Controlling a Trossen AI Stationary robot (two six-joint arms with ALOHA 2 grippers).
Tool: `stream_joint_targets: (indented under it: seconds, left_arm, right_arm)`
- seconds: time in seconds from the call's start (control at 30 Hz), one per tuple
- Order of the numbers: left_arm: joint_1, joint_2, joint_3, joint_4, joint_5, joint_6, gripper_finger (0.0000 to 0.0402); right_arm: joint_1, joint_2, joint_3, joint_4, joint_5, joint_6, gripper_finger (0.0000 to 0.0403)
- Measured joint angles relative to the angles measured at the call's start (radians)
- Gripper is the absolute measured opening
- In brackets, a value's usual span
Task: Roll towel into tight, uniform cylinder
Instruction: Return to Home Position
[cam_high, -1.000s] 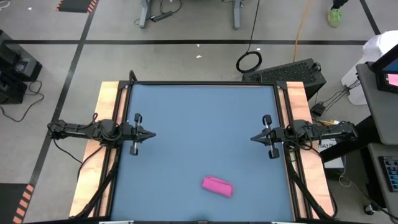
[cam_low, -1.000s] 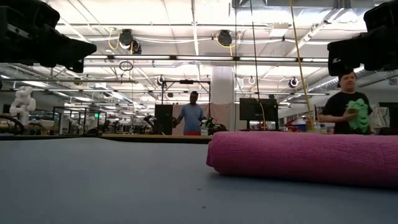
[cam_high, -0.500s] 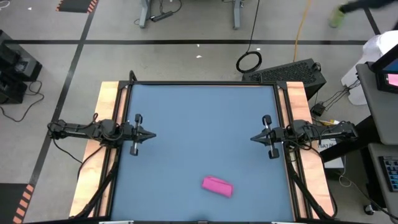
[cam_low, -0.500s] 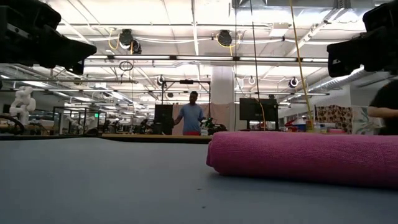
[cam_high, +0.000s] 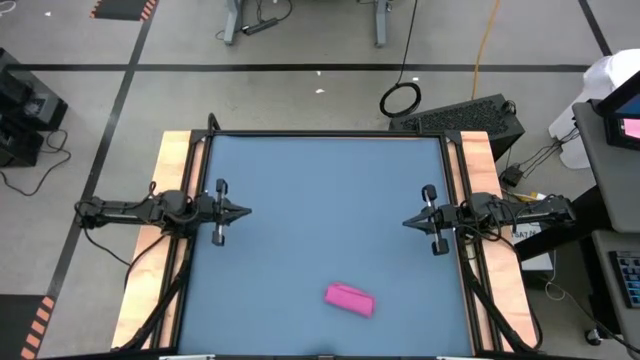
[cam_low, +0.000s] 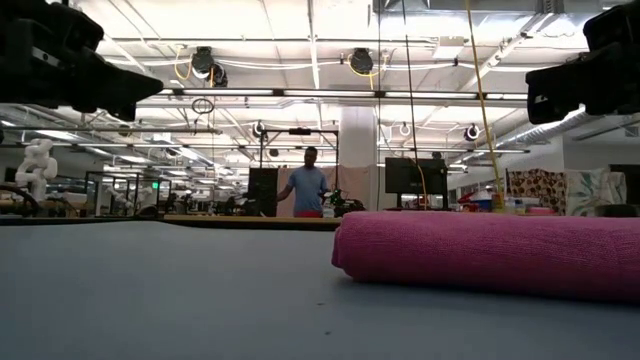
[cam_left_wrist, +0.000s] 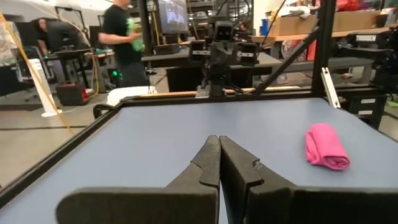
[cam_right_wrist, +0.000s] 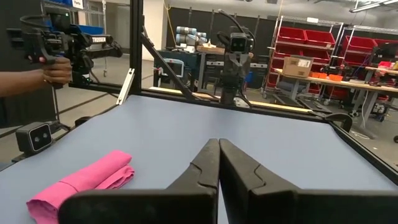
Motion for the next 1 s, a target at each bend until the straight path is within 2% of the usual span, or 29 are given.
stream_joint_targets:
  seconds: [0.23,1.0]
  left_arm:
    - [0.012,0.000,0.000,-0.007,0.038,-0.023,0.0003]
    - [0.012,0.000,0.000,-0.001,0.039,-0.022,0.0003]
  right_arm:
    - [0.000,0.000,0.000,0.000,0.000,0.000,0.0000]
    - [0.000,0.000,0.000,0.000,0.000,0.000,0.0000]
